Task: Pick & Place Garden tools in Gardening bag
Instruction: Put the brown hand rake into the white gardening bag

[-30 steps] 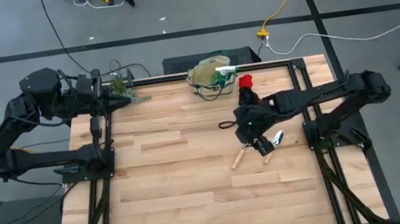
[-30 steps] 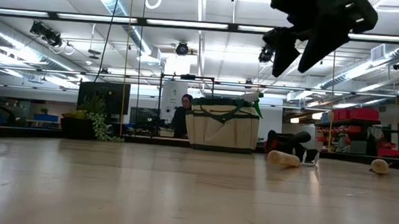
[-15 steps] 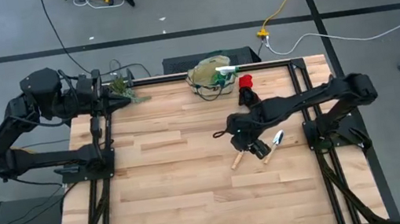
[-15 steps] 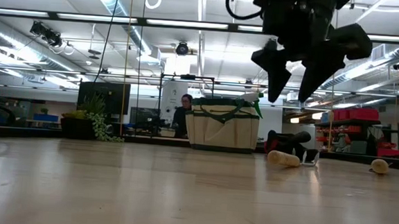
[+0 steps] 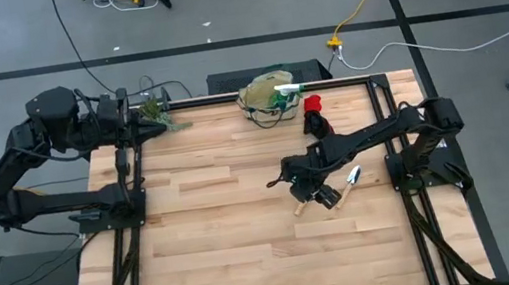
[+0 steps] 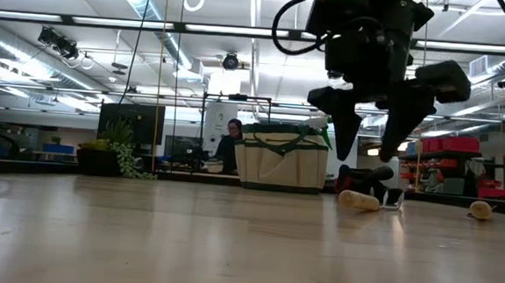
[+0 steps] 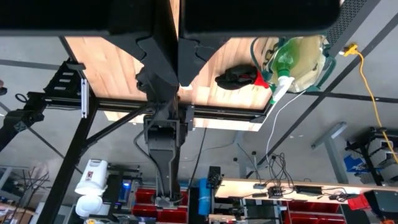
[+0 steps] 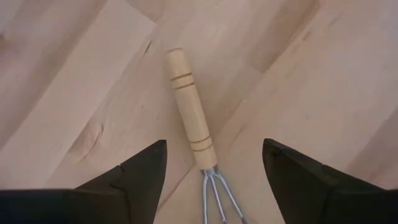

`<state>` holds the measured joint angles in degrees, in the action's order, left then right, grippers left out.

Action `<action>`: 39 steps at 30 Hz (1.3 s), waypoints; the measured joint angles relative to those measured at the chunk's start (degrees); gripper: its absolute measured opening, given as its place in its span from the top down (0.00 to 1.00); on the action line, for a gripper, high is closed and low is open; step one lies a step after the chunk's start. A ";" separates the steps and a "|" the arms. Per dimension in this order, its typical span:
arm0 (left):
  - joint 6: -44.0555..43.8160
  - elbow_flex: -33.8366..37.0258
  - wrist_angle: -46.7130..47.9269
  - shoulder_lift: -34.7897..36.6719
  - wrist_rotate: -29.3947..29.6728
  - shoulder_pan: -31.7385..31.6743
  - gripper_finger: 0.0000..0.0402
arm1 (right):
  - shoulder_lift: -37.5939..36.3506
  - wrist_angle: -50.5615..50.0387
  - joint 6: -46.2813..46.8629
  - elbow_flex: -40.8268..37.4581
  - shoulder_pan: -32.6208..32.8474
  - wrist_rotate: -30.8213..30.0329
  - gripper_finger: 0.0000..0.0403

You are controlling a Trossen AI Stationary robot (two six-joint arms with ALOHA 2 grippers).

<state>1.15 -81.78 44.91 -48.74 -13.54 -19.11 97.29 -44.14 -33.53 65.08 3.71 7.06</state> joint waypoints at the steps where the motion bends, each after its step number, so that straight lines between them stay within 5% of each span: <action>1: 0.00 0.00 0.00 0.00 -0.01 0.00 0.99 | 0.44 -0.04 -0.21 0.00 0.20 -0.03 0.34; 30: -0.24 0.00 -0.04 0.00 0.00 0.00 0.99 | 5.58 4.05 -0.01 -4.35 1.39 -2.07 0.35; 39: -0.10 0.00 -0.07 0.00 -0.01 0.00 0.99 | 5.58 5.61 -0.08 -4.85 2.59 -4.87 0.43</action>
<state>1.05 -81.78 44.84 -48.75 -13.55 -19.11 102.87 -38.53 -33.61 60.23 6.31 2.20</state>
